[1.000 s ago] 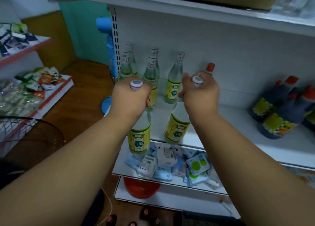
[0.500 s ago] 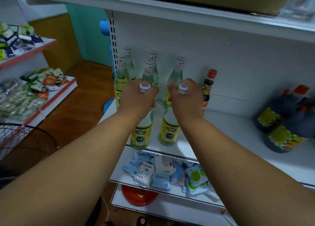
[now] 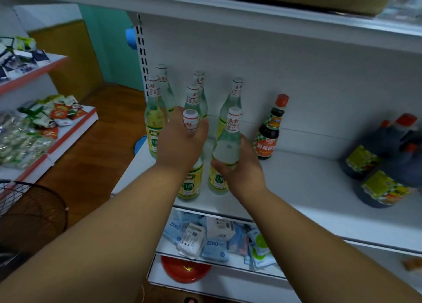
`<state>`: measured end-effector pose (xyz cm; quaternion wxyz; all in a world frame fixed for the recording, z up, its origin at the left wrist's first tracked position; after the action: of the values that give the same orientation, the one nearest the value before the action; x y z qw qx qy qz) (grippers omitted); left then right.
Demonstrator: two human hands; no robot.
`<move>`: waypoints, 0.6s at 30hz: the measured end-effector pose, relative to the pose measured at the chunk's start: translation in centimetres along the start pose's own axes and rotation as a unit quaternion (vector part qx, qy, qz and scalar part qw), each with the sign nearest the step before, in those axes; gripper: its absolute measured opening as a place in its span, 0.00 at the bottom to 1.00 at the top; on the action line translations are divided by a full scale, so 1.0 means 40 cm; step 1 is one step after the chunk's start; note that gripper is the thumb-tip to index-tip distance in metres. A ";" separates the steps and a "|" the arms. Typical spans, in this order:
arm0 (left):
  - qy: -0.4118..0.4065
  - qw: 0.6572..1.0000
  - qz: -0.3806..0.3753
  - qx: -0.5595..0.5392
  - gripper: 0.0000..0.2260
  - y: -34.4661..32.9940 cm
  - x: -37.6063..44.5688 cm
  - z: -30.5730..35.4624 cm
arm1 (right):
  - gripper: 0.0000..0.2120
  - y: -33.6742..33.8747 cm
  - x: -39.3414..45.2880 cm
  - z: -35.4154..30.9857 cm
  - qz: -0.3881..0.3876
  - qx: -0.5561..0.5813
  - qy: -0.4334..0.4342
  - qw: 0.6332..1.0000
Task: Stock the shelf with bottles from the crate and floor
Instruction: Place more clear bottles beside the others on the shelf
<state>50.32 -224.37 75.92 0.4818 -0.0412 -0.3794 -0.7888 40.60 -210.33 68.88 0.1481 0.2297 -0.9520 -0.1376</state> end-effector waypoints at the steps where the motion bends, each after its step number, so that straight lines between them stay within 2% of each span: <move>1: -0.006 1.000 -0.006 -0.001 0.11 -0.001 -0.011 0.004 | 0.37 -0.002 0.016 -0.002 -0.011 -0.001 -0.008 1.000; 4: 0.012 1.000 -0.023 -0.005 0.22 -0.020 -0.051 -0.035 | 0.33 0.006 0.063 0.006 -0.016 -0.004 -0.038 0.999; 7: 0.081 0.996 -0.028 -0.009 0.20 -0.047 -0.080 -0.087 | 0.30 0.015 0.091 0.021 -0.008 -0.015 -0.058 0.998; 9: 0.094 0.995 -0.029 -0.012 0.19 -0.056 -0.082 -0.091 | 0.31 0.009 0.093 0.033 0.001 -0.020 -0.058 0.998; 12: 0.080 0.996 -0.028 -0.018 0.16 -0.053 -0.073 -0.079 | 0.37 -0.002 0.089 0.056 0.031 -0.036 -0.050 0.998; 18: 0.053 0.998 -0.025 -0.021 0.17 -0.062 -0.057 -0.089 | 0.34 -0.025 0.118 0.052 0.034 -0.050 -0.028 0.998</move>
<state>50.65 -224.39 71.04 0.4801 0.0002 -0.3381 -0.8094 36.26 -213.06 67.68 0.1372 0.1853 -0.9550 -0.1866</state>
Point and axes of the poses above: each hand's wrist, its own x-axis towards the middle knuckle, its own y-axis out of the back of the hand, z = x × y, the point moved 6 cm from there along x, towards the middle knuckle, and after that the axes turned 15 degrees about x, right-handed, at the moved point
